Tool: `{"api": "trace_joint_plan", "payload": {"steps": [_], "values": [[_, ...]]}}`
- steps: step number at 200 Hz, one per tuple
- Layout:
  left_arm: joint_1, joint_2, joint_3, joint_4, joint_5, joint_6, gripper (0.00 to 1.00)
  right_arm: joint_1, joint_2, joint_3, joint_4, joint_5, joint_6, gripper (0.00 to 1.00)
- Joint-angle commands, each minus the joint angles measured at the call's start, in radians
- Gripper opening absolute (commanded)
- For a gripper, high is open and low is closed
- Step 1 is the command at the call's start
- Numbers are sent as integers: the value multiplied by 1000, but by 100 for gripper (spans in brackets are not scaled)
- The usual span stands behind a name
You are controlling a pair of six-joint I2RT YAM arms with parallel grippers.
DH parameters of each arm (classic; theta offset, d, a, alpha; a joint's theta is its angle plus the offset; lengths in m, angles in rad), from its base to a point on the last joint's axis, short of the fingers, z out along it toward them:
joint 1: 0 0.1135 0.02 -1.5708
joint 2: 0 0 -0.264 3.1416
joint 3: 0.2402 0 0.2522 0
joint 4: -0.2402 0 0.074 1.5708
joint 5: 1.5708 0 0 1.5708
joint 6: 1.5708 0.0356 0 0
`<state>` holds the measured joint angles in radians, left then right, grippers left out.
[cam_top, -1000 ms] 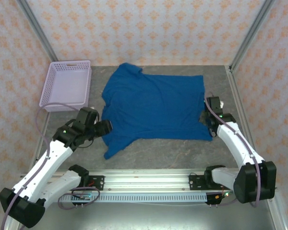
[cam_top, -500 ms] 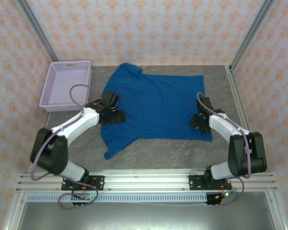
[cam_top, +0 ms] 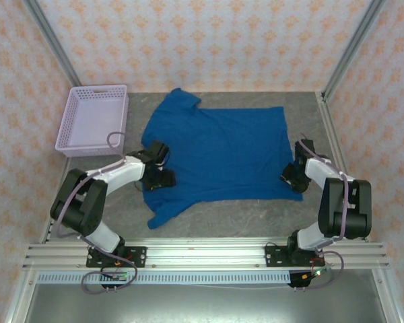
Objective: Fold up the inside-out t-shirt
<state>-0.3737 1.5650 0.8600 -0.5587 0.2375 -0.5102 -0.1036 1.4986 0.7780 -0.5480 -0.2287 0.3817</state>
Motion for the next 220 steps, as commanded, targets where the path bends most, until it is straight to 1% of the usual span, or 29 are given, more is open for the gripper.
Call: {"api": "trace_joint_plan", "payload": {"steps": [1,14,18,27,48,63,73,96,110,134,172,202,220], "values": [[-10,-79,28,-94,33,-43,69,12,-39,33,-45,26,-20,43],[-6,-93,104,-93,-26,-30,70,54,-79,43,-2,17,-31,45],[-1,-86,129,-88,-47,-2,71,73,-89,43,16,12,-36,45],[26,-53,187,-63,-54,8,71,117,-103,41,59,-1,-50,46],[101,65,304,48,-37,-9,71,196,-112,27,161,-20,-27,50],[136,167,407,104,-41,-10,71,216,-91,12,255,-49,16,51],[151,255,494,95,-46,3,71,223,-63,21,286,-60,33,51],[181,443,664,36,-62,41,70,223,19,96,253,-45,32,51],[201,513,729,13,-95,64,70,224,45,118,253,-25,34,51],[238,622,837,-36,-105,96,70,223,97,144,256,-27,29,51],[276,723,936,-80,-110,124,70,225,161,172,242,-52,37,51],[285,810,1066,-158,-102,160,70,223,191,208,182,25,14,52],[285,844,1132,-168,-88,172,70,215,220,251,138,64,-12,52]]}}
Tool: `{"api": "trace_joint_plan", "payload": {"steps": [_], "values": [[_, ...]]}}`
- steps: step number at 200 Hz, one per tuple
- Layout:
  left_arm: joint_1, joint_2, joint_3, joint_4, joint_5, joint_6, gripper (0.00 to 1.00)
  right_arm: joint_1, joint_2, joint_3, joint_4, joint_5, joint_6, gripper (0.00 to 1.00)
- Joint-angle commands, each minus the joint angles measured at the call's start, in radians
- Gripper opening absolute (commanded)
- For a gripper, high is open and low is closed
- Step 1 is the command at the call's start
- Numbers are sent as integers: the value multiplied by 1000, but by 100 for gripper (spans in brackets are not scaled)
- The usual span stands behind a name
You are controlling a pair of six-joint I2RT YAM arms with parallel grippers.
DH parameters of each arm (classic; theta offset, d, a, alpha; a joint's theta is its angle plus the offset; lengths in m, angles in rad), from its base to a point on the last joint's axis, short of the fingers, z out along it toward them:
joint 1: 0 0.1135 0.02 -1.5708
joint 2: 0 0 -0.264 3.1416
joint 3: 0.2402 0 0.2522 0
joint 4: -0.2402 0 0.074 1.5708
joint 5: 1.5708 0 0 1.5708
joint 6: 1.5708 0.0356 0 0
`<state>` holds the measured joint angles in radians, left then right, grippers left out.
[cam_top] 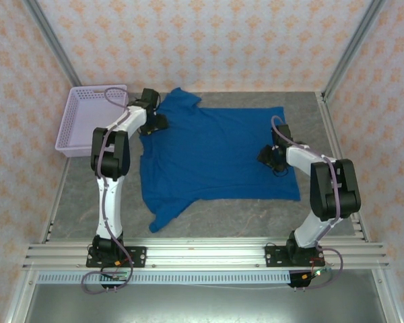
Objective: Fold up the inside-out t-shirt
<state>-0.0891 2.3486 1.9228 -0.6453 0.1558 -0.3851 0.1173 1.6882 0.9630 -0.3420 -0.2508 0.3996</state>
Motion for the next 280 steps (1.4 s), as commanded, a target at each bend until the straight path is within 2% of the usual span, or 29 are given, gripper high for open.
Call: {"api": "trace_joint_plan", "payload": {"steps": [1,57,93,133,155,177,207,230,249,264,280], "values": [[0,63,73,-82,-6,48,71,-6,32,68,-69,88,-31,52],[13,245,379,-219,-26,76,71,-71,140,171,-107,81,-54,52],[35,324,545,-279,21,69,72,-85,218,251,-115,54,-56,52],[51,318,670,-299,68,71,78,-98,321,404,-171,40,-88,52],[51,240,668,-326,85,71,79,-97,296,445,-190,22,-114,52],[34,39,454,-252,81,67,79,-74,170,368,-141,-25,-133,53],[-47,-355,-99,-5,71,20,79,-26,11,240,-133,-30,-133,54],[-187,-595,-397,-1,3,21,74,-22,-90,145,-134,-38,-125,55],[-313,-748,-637,-4,4,-25,62,-22,-138,111,-149,-25,-139,55],[-412,-838,-784,-31,7,-71,55,-22,-154,109,-157,-22,-149,55],[-515,-893,-884,-66,24,-108,52,-24,-158,110,-152,-27,-157,55]]}}
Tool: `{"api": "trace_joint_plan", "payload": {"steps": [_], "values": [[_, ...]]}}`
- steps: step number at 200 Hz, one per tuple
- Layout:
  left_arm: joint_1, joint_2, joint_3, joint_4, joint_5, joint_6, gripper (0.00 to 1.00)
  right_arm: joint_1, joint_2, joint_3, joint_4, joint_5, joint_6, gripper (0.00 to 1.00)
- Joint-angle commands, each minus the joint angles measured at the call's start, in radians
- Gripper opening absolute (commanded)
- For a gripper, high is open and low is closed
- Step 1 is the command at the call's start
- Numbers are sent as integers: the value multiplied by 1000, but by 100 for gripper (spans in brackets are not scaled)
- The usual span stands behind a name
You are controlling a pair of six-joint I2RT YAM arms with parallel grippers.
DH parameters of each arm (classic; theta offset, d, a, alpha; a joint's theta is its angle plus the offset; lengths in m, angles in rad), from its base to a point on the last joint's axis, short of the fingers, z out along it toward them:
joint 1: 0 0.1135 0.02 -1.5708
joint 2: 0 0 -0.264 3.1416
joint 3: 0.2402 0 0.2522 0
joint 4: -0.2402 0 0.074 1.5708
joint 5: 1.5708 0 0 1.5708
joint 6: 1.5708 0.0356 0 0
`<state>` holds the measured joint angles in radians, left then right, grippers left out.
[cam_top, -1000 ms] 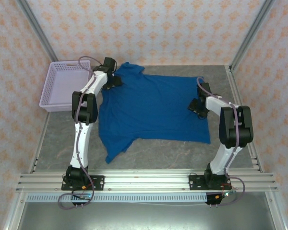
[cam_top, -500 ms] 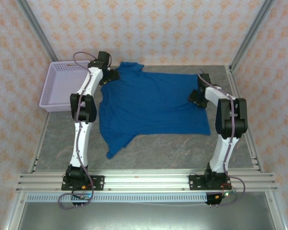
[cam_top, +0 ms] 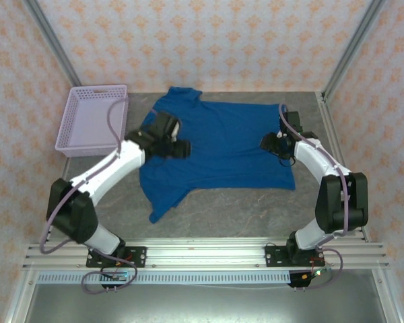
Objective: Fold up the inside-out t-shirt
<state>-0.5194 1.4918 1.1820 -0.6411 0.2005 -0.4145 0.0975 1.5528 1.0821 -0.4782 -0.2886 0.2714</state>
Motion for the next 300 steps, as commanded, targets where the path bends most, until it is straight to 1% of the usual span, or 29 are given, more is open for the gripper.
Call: {"api": "trace_joint_plan", "payload": {"steps": [1,25,36,45,70,99,144,162,188,226,242,283,300], "values": [[-90,-38,-148,-73,-19,-80,52,-4,-23,-9,-15,9,-30,55],[-214,-23,-201,-91,27,-93,51,-4,-18,-17,10,-7,-34,55],[-244,1,-206,-73,61,-91,50,-4,-13,-27,25,-10,-31,55],[-252,20,-208,-55,74,-95,50,-4,-12,-35,31,-17,-29,55],[-251,86,-189,-59,58,-73,50,-4,-24,-65,47,-21,-22,55],[-239,160,-147,-98,-2,-43,51,-4,-44,-81,52,-12,-24,55],[-223,171,-142,-141,-113,-23,53,-4,-49,-94,56,-13,-22,55],[-223,165,-150,-140,-119,-19,53,-4,-40,-96,62,-22,-16,55],[-225,175,-166,-134,-95,-16,49,-4,-31,-92,61,-22,-15,56],[-248,164,-181,-134,-67,-7,37,-4,-23,-94,62,-23,-14,56],[-251,172,-189,-139,-77,-7,37,-4,-20,-95,64,-28,-12,56],[-254,181,-184,-179,-174,-14,36,-4,-20,-100,62,-36,-13,55],[-255,181,-191,-175,-174,-16,36,-4,-23,-105,63,-37,-13,55]]}}
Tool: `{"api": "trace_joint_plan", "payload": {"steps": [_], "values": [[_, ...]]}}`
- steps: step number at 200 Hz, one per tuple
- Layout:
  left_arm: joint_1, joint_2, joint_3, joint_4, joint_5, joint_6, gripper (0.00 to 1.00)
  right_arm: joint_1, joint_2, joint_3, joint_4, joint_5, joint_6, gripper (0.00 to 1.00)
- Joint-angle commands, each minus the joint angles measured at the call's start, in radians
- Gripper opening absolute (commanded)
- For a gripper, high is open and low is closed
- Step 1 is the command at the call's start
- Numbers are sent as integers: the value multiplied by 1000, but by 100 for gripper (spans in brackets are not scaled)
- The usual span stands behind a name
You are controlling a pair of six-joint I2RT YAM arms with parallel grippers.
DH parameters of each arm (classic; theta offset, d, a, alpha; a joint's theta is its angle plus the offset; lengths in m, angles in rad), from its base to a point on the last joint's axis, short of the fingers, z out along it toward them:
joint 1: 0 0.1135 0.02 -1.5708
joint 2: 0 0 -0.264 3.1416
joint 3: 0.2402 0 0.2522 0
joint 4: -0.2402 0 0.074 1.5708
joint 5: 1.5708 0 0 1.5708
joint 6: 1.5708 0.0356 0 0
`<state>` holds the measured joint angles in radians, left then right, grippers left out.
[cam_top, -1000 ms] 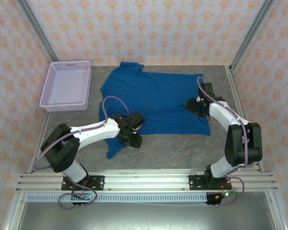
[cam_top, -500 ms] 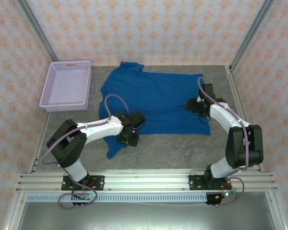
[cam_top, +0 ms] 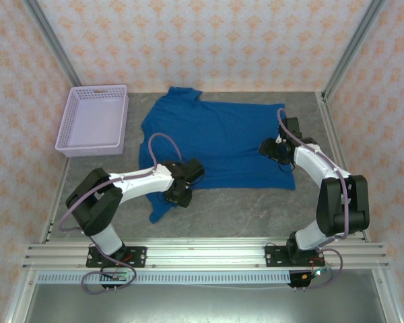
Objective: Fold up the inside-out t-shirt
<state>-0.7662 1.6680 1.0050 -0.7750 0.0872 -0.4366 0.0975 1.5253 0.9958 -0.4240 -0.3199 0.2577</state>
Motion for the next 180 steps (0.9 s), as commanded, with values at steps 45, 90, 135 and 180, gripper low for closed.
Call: {"api": "trace_joint_plan", "payload": {"steps": [45,90,135,180], "values": [[-26,17,-27,-24,-20,9,28,-4,10,-20,11,-5,-1,55],[-38,38,-26,-27,-26,15,22,-4,19,-20,13,-15,3,56],[-63,26,-5,-41,-3,25,12,-4,15,-23,7,-8,-3,55],[-96,-6,18,-51,119,53,10,-4,7,-26,-2,-1,-8,56]]}}
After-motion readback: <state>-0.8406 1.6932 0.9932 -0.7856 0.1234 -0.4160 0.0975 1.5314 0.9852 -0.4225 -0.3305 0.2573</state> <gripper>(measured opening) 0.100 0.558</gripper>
